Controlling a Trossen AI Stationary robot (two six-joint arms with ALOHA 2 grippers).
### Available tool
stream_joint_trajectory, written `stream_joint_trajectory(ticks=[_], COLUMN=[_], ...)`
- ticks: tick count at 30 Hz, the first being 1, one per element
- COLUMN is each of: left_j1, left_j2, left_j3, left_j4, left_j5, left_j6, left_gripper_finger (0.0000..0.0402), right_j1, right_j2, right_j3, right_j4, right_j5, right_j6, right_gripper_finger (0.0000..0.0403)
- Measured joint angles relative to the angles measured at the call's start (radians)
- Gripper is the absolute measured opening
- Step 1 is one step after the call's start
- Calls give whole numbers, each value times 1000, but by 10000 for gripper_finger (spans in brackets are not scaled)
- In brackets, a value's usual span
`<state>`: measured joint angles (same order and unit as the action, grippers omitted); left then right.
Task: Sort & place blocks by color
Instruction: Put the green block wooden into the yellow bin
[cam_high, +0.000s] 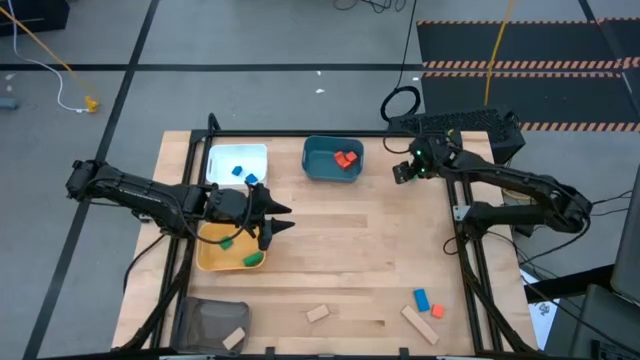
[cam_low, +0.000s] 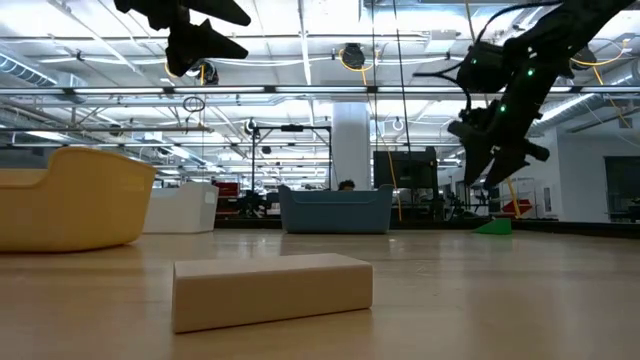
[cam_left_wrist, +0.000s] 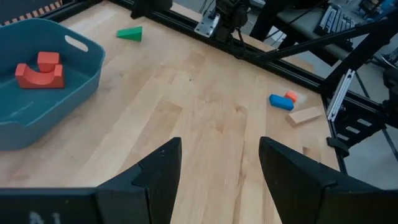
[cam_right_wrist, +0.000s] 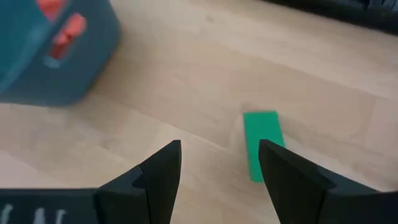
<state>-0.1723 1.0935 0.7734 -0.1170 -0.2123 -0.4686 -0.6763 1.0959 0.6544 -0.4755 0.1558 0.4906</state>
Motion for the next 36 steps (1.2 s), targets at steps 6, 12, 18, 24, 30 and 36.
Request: stream_joint_trajectory(ticks=[6, 12, 18, 24, 30, 36], left_j1=[0, 0, 0, 0, 0, 0], left_j2=[0, 0, 0, 0, 0, 0], left_j3=[0, 0, 0, 0, 0, 0], left_j4=[-7, -21, -21, -22, -22, -22], left_j5=[0, 0, 0, 0, 0, 0], left_j6=[-4, -11, -11, -11, -7, -6], left_gripper_finger=[216, 216, 216, 216, 216, 216], right_j1=[-10, -37, -76, -111, -123, -123], right_j2=[95, 162, 210, 243, 280, 314], right_j3=[0, 0, 0, 0, 0, 0], right_j4=[-16, -15, -14, -11, -6, 30], right_j5=[0, 0, 29, 25, 23, 23], right_j6=[-25, -40, -65, -86, -95, -124], right_gripper_finger=[205, 205, 205, 205, 205, 205])
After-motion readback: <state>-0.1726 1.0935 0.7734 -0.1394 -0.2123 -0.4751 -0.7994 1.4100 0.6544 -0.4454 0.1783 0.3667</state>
